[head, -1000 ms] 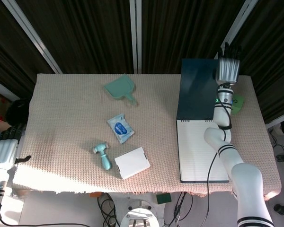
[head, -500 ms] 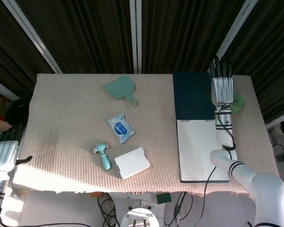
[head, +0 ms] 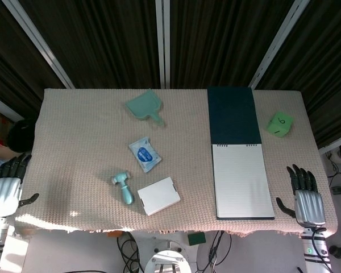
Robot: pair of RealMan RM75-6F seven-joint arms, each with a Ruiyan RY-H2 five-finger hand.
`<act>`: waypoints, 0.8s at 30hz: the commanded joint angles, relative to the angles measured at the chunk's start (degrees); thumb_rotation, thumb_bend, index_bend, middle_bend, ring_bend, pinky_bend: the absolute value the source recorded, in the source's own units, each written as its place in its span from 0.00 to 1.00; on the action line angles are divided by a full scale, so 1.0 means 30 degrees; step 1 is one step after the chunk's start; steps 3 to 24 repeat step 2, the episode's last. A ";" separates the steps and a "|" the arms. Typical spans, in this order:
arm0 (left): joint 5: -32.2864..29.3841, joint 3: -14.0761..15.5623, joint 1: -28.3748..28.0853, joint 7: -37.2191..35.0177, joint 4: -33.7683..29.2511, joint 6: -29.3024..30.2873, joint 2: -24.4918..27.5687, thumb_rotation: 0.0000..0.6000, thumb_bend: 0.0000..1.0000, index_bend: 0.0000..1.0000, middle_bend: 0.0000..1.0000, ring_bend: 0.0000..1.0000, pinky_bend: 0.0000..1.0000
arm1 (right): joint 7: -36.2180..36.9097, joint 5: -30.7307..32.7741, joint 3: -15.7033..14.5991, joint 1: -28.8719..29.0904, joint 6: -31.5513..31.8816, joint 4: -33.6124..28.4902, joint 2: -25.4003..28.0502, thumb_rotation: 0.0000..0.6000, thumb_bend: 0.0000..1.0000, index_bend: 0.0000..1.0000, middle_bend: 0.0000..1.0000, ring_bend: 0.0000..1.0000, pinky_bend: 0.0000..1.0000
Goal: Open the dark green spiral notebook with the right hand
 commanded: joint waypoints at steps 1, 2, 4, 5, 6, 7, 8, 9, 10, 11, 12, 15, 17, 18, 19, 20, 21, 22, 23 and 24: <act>0.0235 0.0182 0.0255 -0.0005 0.0170 0.0297 -0.0170 1.00 0.06 0.03 0.04 0.06 0.13 | 0.0293 -0.0840 -0.0352 -0.1196 0.1140 0.1307 -0.0079 1.00 0.25 0.00 0.00 0.00 0.00; 0.0280 0.0207 0.0307 -0.0037 0.0218 0.0359 -0.0215 1.00 0.06 0.03 0.04 0.06 0.13 | 0.0297 -0.0993 -0.0236 -0.1293 0.1296 0.1528 -0.0200 1.00 0.25 0.00 0.00 0.00 0.00; 0.0280 0.0207 0.0307 -0.0037 0.0218 0.0359 -0.0215 1.00 0.06 0.03 0.04 0.06 0.13 | 0.0297 -0.0993 -0.0236 -0.1293 0.1296 0.1528 -0.0200 1.00 0.25 0.00 0.00 0.00 0.00; 0.0280 0.0207 0.0307 -0.0037 0.0218 0.0359 -0.0215 1.00 0.06 0.03 0.04 0.06 0.13 | 0.0297 -0.0993 -0.0236 -0.1293 0.1296 0.1528 -0.0200 1.00 0.25 0.00 0.00 0.00 0.00; 0.0280 0.0207 0.0307 -0.0037 0.0218 0.0359 -0.0215 1.00 0.06 0.03 0.04 0.06 0.13 | 0.0297 -0.0993 -0.0236 -0.1293 0.1296 0.1528 -0.0200 1.00 0.25 0.00 0.00 0.00 0.00; 0.0280 0.0207 0.0307 -0.0037 0.0218 0.0359 -0.0215 1.00 0.06 0.03 0.04 0.06 0.13 | 0.0297 -0.0993 -0.0236 -0.1293 0.1296 0.1528 -0.0200 1.00 0.25 0.00 0.00 0.00 0.00; 0.0280 0.0207 0.0307 -0.0037 0.0218 0.0359 -0.0215 1.00 0.06 0.03 0.04 0.06 0.13 | 0.0297 -0.0993 -0.0236 -0.1293 0.1296 0.1528 -0.0200 1.00 0.25 0.00 0.00 0.00 0.00; 0.0280 0.0207 0.0307 -0.0037 0.0218 0.0359 -0.0215 1.00 0.06 0.03 0.04 0.06 0.13 | 0.0297 -0.0993 -0.0236 -0.1293 0.1296 0.1528 -0.0200 1.00 0.25 0.00 0.00 0.00 0.00; 0.0280 0.0207 0.0307 -0.0037 0.0218 0.0359 -0.0215 1.00 0.06 0.03 0.04 0.06 0.13 | 0.0297 -0.0993 -0.0236 -0.1293 0.1296 0.1528 -0.0200 1.00 0.25 0.00 0.00 0.00 0.00; 0.0280 0.0207 0.0307 -0.0037 0.0218 0.0359 -0.0215 1.00 0.06 0.03 0.04 0.06 0.13 | 0.0297 -0.0993 -0.0236 -0.1293 0.1296 0.1528 -0.0200 1.00 0.25 0.00 0.00 0.00 0.00; 0.0280 0.0207 0.0307 -0.0037 0.0218 0.0359 -0.0215 1.00 0.06 0.03 0.04 0.06 0.13 | 0.0297 -0.0993 -0.0236 -0.1293 0.1296 0.1528 -0.0200 1.00 0.25 0.00 0.00 0.00 0.00; 0.0280 0.0207 0.0307 -0.0037 0.0218 0.0359 -0.0215 1.00 0.06 0.03 0.04 0.06 0.13 | 0.0297 -0.0993 -0.0236 -0.1293 0.1296 0.1528 -0.0200 1.00 0.25 0.00 0.00 0.00 0.00; 0.0280 0.0207 0.0307 -0.0037 0.0218 0.0359 -0.0215 1.00 0.06 0.03 0.04 0.06 0.13 | 0.0297 -0.0993 -0.0236 -0.1293 0.1296 0.1528 -0.0200 1.00 0.25 0.00 0.00 0.00 0.00; 0.0280 0.0207 0.0307 -0.0037 0.0218 0.0359 -0.0215 1.00 0.06 0.03 0.04 0.06 0.13 | 0.0297 -0.0993 -0.0236 -0.1293 0.1296 0.1528 -0.0200 1.00 0.25 0.00 0.00 0.00 0.00; 0.0280 0.0207 0.0307 -0.0037 0.0218 0.0359 -0.0215 1.00 0.06 0.03 0.04 0.06 0.13 | 0.0297 -0.0993 -0.0236 -0.1293 0.1296 0.1528 -0.0200 1.00 0.25 0.00 0.00 0.00 0.00; 0.0280 0.0207 0.0307 -0.0037 0.0218 0.0359 -0.0215 1.00 0.06 0.03 0.04 0.06 0.13 | 0.0297 -0.0993 -0.0236 -0.1293 0.1296 0.1528 -0.0200 1.00 0.25 0.00 0.00 0.00 0.00; 0.0280 0.0207 0.0307 -0.0037 0.0218 0.0359 -0.0215 1.00 0.06 0.03 0.04 0.06 0.13 | 0.0297 -0.0993 -0.0236 -0.1293 0.1296 0.1528 -0.0200 1.00 0.25 0.00 0.00 0.00 0.00; 0.0280 0.0207 0.0307 -0.0037 0.0218 0.0359 -0.0215 1.00 0.06 0.03 0.04 0.06 0.13 | 0.0297 -0.0993 -0.0236 -0.1293 0.1296 0.1528 -0.0200 1.00 0.25 0.00 0.00 0.00 0.00; 0.0280 0.0207 0.0307 -0.0037 0.0218 0.0359 -0.0215 1.00 0.06 0.03 0.04 0.06 0.13 | 0.0297 -0.0993 -0.0236 -0.1293 0.1296 0.1528 -0.0200 1.00 0.25 0.00 0.00 0.00 0.00; 0.0280 0.0207 0.0307 -0.0037 0.0218 0.0359 -0.0215 1.00 0.06 0.03 0.04 0.06 0.13 | 0.0297 -0.0993 -0.0236 -0.1293 0.1296 0.1528 -0.0200 1.00 0.25 0.00 0.00 0.00 0.00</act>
